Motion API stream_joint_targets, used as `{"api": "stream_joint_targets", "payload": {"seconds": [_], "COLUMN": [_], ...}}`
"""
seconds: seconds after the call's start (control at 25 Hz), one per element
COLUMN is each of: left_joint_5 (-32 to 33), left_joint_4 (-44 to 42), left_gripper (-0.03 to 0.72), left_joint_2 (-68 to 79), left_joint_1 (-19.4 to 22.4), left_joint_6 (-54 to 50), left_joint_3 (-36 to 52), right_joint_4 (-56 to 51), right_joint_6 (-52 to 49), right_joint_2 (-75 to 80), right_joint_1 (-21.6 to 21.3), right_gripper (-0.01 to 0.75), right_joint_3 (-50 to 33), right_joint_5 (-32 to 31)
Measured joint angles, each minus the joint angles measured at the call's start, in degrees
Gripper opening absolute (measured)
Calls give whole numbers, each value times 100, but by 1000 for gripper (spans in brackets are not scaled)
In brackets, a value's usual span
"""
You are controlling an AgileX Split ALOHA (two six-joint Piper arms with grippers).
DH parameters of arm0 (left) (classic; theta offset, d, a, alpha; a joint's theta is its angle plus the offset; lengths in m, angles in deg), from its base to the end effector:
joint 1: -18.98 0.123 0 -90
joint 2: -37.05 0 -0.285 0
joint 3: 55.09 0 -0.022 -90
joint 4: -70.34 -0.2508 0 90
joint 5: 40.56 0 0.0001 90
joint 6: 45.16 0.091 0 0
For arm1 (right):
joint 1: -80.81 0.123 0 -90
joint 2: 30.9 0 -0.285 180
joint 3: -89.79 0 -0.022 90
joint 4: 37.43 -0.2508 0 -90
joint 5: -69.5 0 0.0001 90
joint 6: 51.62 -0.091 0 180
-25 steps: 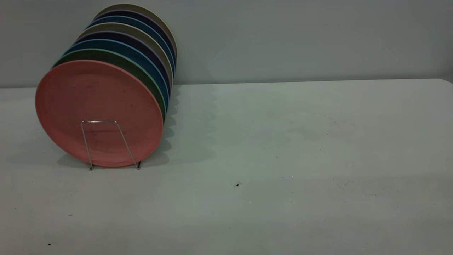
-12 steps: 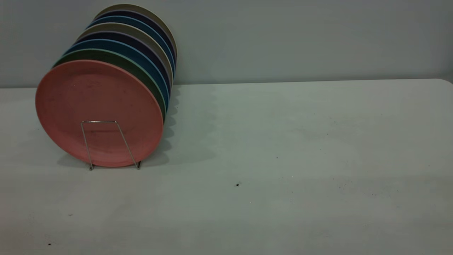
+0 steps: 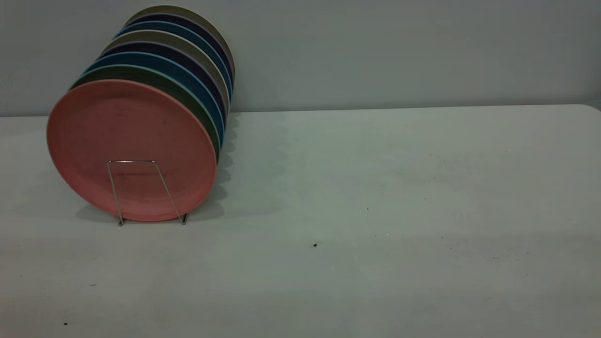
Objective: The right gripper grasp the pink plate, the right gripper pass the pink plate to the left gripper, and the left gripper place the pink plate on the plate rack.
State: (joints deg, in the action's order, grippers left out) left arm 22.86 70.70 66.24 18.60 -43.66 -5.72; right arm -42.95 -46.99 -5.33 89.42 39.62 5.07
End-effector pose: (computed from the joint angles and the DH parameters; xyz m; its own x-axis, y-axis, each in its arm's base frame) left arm 0.0486 -0.0008 0.2616 -0.7873 0.0286 -0.6159 0.0285 0.9995 0.0100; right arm 0.0371 0.0136 0.2595 -0.7496 -0.1529 -0.6440 -0.2337 0.9714 0.0414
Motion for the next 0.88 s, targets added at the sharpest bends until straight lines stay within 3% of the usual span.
{"api": "stream_joint_targets", "payload": {"seconds": [0.32, 0.48, 0.88], "left_joint_5": [8, 25, 44], "left_joint_4": [-35, -35, -35], "left_gripper": [472, 472, 472], "left_joint_2": [-629, -833, -1837], "left_joint_1": [0, 0, -115], "left_joint_6": [-7, -7, -7], "left_joint_3": [0, 0, 0], "right_joint_4": [-39, -39, -39], "right_joint_6": [0, 0, 0], "right_joint_2": [-1156, -1851, -1875], "right_joint_1": [-491, -520, -526], "right_gripper": [440, 440, 440], "right_joint_3": [0, 6, 6], "right_joint_5": [-6, -64, -111]}}
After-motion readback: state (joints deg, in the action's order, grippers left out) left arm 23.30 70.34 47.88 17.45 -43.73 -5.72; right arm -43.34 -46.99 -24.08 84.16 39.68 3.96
